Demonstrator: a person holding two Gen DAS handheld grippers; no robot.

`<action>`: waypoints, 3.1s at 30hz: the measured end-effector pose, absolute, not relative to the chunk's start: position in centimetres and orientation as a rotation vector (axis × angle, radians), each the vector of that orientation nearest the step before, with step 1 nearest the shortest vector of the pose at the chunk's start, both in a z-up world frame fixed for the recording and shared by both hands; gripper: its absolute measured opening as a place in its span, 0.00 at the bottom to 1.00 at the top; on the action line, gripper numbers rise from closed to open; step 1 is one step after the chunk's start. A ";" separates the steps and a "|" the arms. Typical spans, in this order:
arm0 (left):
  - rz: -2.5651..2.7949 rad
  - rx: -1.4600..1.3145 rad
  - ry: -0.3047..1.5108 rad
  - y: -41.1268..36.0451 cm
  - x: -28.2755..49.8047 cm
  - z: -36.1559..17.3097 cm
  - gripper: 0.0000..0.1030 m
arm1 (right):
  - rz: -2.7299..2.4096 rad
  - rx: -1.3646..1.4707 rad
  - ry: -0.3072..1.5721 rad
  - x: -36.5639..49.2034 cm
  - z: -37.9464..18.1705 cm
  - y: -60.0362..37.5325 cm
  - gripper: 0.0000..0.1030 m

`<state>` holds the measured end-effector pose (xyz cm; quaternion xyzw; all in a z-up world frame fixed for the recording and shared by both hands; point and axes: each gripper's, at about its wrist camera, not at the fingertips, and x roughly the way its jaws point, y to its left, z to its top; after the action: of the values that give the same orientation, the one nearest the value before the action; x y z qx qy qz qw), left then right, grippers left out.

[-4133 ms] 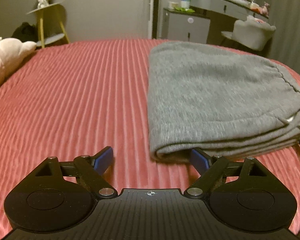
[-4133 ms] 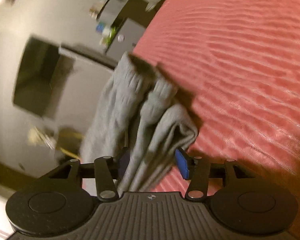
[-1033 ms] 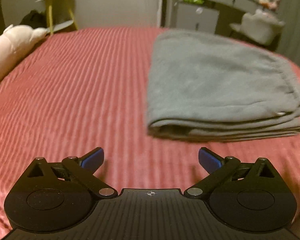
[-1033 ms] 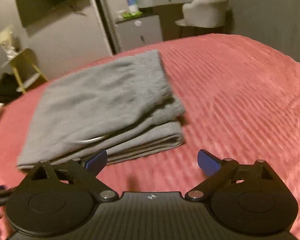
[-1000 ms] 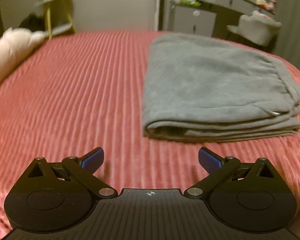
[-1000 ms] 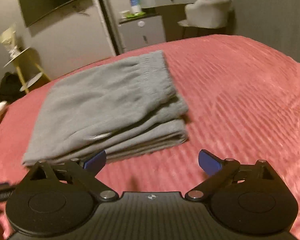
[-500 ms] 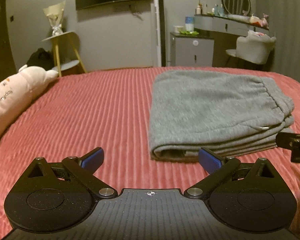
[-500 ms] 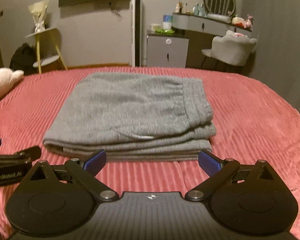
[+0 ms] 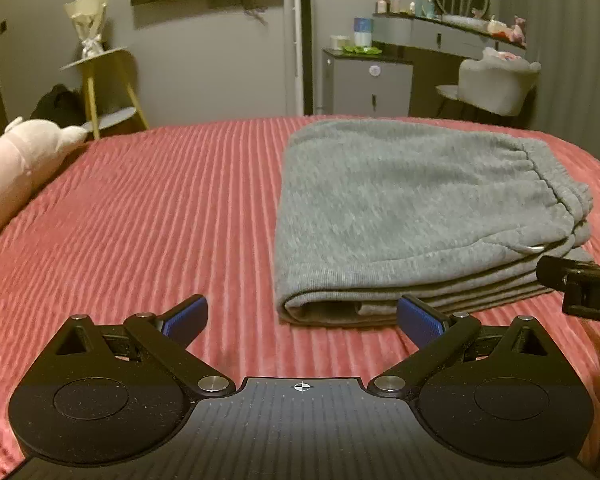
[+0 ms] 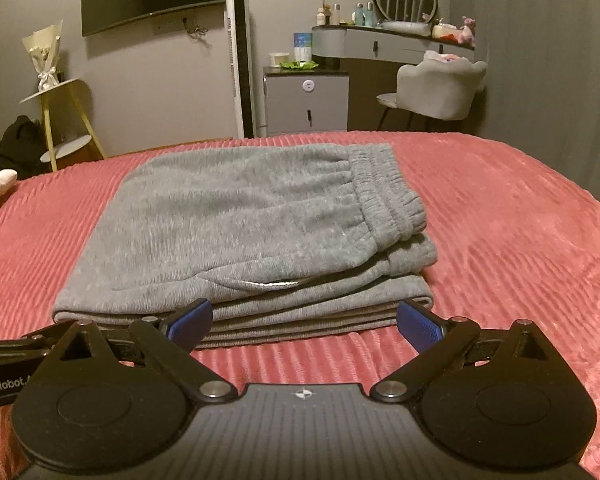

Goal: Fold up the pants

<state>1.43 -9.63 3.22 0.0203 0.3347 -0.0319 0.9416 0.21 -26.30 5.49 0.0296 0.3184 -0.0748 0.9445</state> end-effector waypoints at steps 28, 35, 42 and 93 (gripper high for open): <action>-0.083 0.034 0.710 -9.6 1.1 3.3 1.00 | -0.136 0.038 0.641 0.0 5.5 -25.9 0.96; -0.084 0.041 0.717 -9.7 1.1 3.2 1.00 | -0.135 0.033 0.645 0.0 5.5 -25.7 0.96; -0.086 0.042 0.717 -9.8 1.2 3.1 1.00 | -0.139 0.045 0.655 0.1 5.3 -25.9 0.96; -0.095 0.061 0.712 -9.8 1.2 3.0 1.00 | -0.137 0.025 0.669 0.3 5.1 -25.7 0.96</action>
<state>1.20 -9.79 2.97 0.0299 0.3482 -0.0466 0.9358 0.25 -25.70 5.06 0.0123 0.3281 -0.0674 0.9422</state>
